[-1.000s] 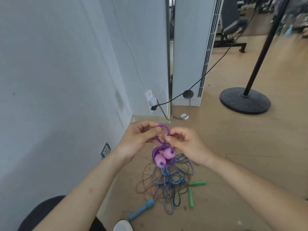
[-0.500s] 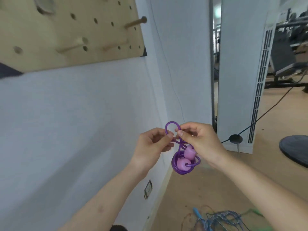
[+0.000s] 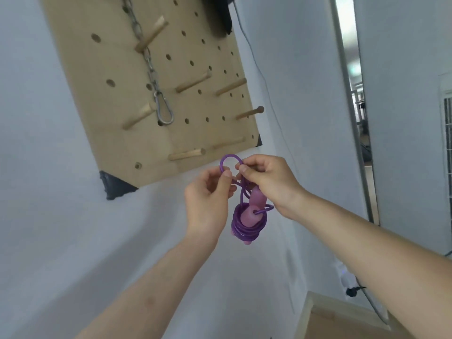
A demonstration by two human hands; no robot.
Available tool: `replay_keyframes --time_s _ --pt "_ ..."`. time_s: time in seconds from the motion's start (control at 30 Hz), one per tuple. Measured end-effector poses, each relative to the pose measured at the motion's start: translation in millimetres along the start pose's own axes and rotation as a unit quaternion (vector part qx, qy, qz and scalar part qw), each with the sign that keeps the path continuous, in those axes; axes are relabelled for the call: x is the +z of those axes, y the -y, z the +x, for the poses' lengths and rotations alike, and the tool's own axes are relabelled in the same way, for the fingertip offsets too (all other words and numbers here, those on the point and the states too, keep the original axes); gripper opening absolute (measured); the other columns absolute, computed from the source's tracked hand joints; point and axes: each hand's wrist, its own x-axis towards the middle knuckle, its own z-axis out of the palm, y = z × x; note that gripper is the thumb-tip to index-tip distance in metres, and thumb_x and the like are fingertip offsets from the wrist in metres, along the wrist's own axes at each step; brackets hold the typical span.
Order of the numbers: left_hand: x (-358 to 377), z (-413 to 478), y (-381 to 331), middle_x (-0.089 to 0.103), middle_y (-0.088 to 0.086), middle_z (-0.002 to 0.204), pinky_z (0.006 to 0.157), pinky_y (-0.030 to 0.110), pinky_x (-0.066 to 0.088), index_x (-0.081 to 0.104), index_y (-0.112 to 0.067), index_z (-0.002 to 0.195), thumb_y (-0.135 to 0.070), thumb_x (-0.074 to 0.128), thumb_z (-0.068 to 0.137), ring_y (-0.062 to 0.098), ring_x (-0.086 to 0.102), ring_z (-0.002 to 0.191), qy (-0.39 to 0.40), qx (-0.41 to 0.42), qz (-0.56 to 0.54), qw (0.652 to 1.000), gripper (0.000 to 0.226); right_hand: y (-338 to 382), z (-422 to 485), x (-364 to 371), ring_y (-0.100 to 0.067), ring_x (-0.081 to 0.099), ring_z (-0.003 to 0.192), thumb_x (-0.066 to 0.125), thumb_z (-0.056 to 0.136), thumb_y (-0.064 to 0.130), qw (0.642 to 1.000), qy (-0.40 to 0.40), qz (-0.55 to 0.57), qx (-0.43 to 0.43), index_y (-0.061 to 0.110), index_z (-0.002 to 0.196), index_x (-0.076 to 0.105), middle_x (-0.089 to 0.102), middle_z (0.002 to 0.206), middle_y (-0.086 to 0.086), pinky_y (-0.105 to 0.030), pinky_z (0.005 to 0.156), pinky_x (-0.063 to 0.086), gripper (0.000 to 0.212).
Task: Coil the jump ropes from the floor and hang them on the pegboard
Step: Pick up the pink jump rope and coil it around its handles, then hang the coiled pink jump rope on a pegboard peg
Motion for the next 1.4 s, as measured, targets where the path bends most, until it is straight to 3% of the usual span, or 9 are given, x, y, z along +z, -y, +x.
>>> replay_keyframes --time_s 0.27,0.43,0.57,0.67,0.73,0.87,1.07,1.2,1.4 --pt "-20.1 30.4 -14.2 0.074 -0.005 0.081 0.077 0.030 0.060 0.067 -0.021 0.095 -0.022 0.061 0.099 0.014 0.073 0.075 -0.066 0.047 0.002 0.997 0.008 23.2 31.2 40.9 -0.002 0.065 0.062 0.063 0.096 0.007 0.999 -0.018 -0.015 -0.040 0.006 0.099 0.073 0.071 0.076 -0.003 -0.020 0.070 0.055 0.010" --pt "-30.2 44.7 -6.7 0.072 -0.001 0.083 0.074 0.025 0.059 0.067 -0.019 0.095 -0.018 0.059 0.100 0.005 0.070 0.068 -0.105 0.017 -0.013 0.994 0.009 20.8 45.7 56.1 -0.012 0.067 0.075 0.063 0.096 0.010 0.999 -0.006 -0.028 -0.017 0.007 0.103 0.072 0.072 0.080 -0.002 -0.027 0.079 0.057 0.011" --pt "-40.9 55.7 4.6 0.070 0.006 0.084 0.071 0.022 0.059 0.067 -0.009 0.101 -0.012 0.057 0.101 0.003 0.069 0.062 -0.132 -0.019 -0.028 0.991 0.010 19.3 51.4 68.7 -0.015 0.066 0.075 0.066 0.094 0.011 0.998 0.021 -0.056 -0.007 0.020 0.086 0.068 0.072 0.081 -0.006 -0.025 0.070 0.052 0.012" --pt "-49.1 60.7 8.0 0.070 0.006 0.086 0.070 0.023 0.059 0.066 -0.010 0.104 -0.012 0.058 0.100 0.007 0.070 0.064 -0.138 -0.031 -0.026 0.990 0.009 14.4 56.1 76.8 -0.019 0.066 0.077 0.065 0.094 0.006 0.998 0.029 -0.056 -0.007 0.019 0.079 0.065 0.070 0.080 -0.009 -0.033 0.073 0.053 0.020" --pt "-53.5 58.6 8.2 0.071 0.006 0.089 0.071 0.022 0.059 0.065 -0.011 0.107 -0.011 0.060 0.099 0.010 0.070 0.068 -0.130 -0.036 -0.028 0.990 0.010 9.2 56.1 79.5 -0.017 0.066 0.076 0.065 0.094 0.006 0.998 0.040 -0.052 0.002 0.009 0.093 0.071 0.072 0.086 -0.012 -0.032 0.074 0.054 0.007" --pt "-67.0 33.2 11.6 0.071 0.001 0.100 0.077 0.029 0.059 0.064 -0.025 0.105 -0.007 0.063 0.095 0.016 0.073 0.076 -0.111 -0.022 -0.002 0.994 0.021 -4.2 46.6 73.5 -0.018 0.067 0.079 0.068 0.091 0.005 0.997 0.054 -0.044 0.020 0.009 0.105 0.073 0.074 0.096 -0.013 -0.021 0.069 0.053 0.015" --pt "-83.0 -23.5 25.9 0.071 0.005 0.089 0.061 0.023 0.057 0.070 -0.018 0.103 -0.001 0.064 0.092 0.025 0.071 0.074 0.015 -0.004 0.051 0.999 0.021 -31.2 -2.3 27.6 -0.013 0.066 0.076 0.073 0.088 0.012 0.996 0.036 -0.056 0.060 0.014 0.100 0.075 0.075 0.095 -0.011 -0.024 0.072 0.054 0.012" --pt "-77.3 -59.0 55.7 0.073 0.003 0.088 0.065 0.027 0.058 0.070 -0.017 0.105 0.004 0.063 0.091 0.026 0.071 0.076 0.082 0.002 0.071 0.994 0.026 -61.6 -65.7 -13.4 -0.009 0.068 0.075 0.073 0.087 0.008 0.990 0.063 -0.097 0.082 0.012 0.094 0.076 0.075 0.084 -0.004 -0.018 0.072 0.054 0.008" --pt "-34.3 -126.8 121.4 0.075 0.006 0.080 0.061 0.028 0.056 0.073 -0.012 0.094 0.009 0.062 0.088 0.023 0.072 0.068 0.249 -0.102 0.094 0.959 0.024 -132.5 -168.1 -84.3 -0.015 0.069 0.079 0.075 0.087 0.016 0.944 0.125 -0.257 0.163 0.027 0.087 0.077 0.075 0.082 0.005 -0.025 0.075 0.056 0.011"
